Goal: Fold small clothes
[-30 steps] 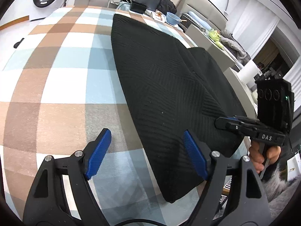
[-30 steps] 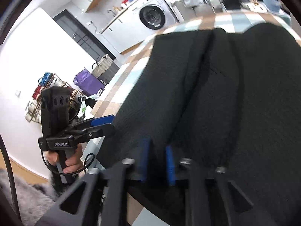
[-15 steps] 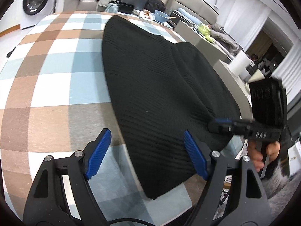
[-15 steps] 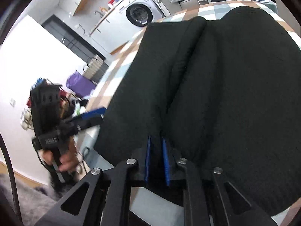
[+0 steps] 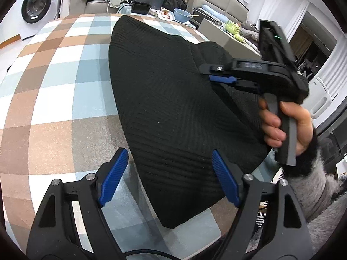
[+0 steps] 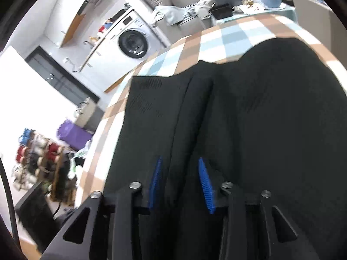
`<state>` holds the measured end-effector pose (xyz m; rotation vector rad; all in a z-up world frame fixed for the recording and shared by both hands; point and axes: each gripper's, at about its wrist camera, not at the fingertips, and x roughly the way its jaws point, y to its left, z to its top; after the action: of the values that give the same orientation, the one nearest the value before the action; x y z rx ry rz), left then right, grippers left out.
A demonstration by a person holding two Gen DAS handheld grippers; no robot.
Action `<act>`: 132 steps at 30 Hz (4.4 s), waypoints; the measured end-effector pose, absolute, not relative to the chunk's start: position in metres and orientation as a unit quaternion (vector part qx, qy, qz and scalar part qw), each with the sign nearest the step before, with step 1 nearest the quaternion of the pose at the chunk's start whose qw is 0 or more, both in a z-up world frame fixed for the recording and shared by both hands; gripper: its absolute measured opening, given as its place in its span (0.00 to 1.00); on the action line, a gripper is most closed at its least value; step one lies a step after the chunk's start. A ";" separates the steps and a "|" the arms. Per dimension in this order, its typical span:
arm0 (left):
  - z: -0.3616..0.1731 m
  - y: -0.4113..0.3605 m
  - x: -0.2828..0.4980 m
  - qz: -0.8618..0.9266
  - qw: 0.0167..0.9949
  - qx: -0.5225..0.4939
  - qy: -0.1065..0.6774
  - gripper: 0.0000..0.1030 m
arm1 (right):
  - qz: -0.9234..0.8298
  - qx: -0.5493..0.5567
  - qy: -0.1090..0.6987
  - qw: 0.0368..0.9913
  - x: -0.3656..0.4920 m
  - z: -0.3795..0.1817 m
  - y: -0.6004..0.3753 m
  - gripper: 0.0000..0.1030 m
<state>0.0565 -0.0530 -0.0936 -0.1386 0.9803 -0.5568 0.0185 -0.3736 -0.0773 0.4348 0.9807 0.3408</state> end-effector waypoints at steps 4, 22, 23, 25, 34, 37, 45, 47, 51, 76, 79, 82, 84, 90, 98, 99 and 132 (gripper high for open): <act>-0.092 -0.046 0.058 -0.258 0.845 -0.074 0.462 0.75 | 0.171 0.184 0.433 0.866 0.007 -0.066 -0.359 0.05; -0.104 -0.040 0.067 -0.253 0.838 -0.097 0.473 0.75 | 0.319 0.174 0.500 0.786 -0.091 -0.077 -0.372 0.24; -0.105 -0.041 0.068 -0.253 0.837 -0.098 0.474 0.75 | 0.321 0.171 0.501 0.785 -0.098 -0.078 -0.371 0.25; -0.105 -0.043 0.068 -0.254 0.838 -0.097 0.473 0.75 | 0.319 0.172 0.503 0.784 -0.102 -0.080 -0.368 0.24; -0.096 -0.043 0.063 -0.256 0.844 -0.091 0.463 0.75 | 0.321 0.170 0.447 0.817 -0.105 -0.039 -0.384 0.06; -0.095 -0.046 0.058 -0.266 0.843 -0.077 0.462 0.75 | 0.275 0.132 0.490 0.817 -0.100 -0.057 -0.387 0.06; -0.091 -0.051 0.050 -0.281 0.844 -0.061 0.453 0.76 | 0.228 0.168 0.461 0.841 -0.086 -0.057 -0.417 0.31; -0.092 -0.050 0.052 -0.277 0.844 -0.063 0.455 0.76 | 0.213 0.176 0.472 0.837 -0.072 -0.064 -0.423 0.31; -0.095 -0.049 0.053 -0.269 0.843 -0.068 0.460 0.76 | 0.205 0.177 0.477 0.836 -0.051 -0.076 -0.417 0.31; -0.099 -0.022 0.069 -0.230 0.853 -0.123 0.452 0.76 | 0.183 0.197 0.474 0.838 -0.043 -0.072 -0.414 0.36; -0.101 -0.019 0.070 -0.222 0.853 -0.132 0.455 0.76 | 0.186 0.226 0.469 0.833 -0.028 -0.077 -0.414 0.38; -0.106 -0.016 0.073 -0.215 0.850 -0.137 0.461 0.76 | 0.184 0.237 0.473 0.828 -0.012 -0.078 -0.406 0.39; -0.106 -0.014 0.074 -0.216 0.850 -0.140 0.459 0.76 | 0.186 0.238 0.477 0.825 -0.003 -0.076 -0.401 0.39; -0.107 -0.011 0.077 -0.207 0.852 -0.146 0.459 0.76 | 0.168 0.214 0.483 0.832 0.031 -0.078 -0.386 0.31; -0.105 -0.014 0.094 -0.198 0.847 -0.170 0.463 0.76 | 0.213 0.198 0.402 0.868 0.006 -0.032 -0.385 0.09; -0.104 -0.017 0.096 -0.200 0.847 -0.171 0.462 0.76 | 0.208 0.194 0.394 0.874 0.001 -0.025 -0.390 0.09; -0.097 -0.080 0.084 -0.216 0.860 -0.032 0.462 0.76 | 0.166 0.222 0.466 0.840 -0.026 -0.072 -0.432 0.35</act>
<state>0.0839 -0.0796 -0.0968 -0.0669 0.9687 -0.4539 -0.0263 -0.4321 -0.0721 0.4694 0.9860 0.3499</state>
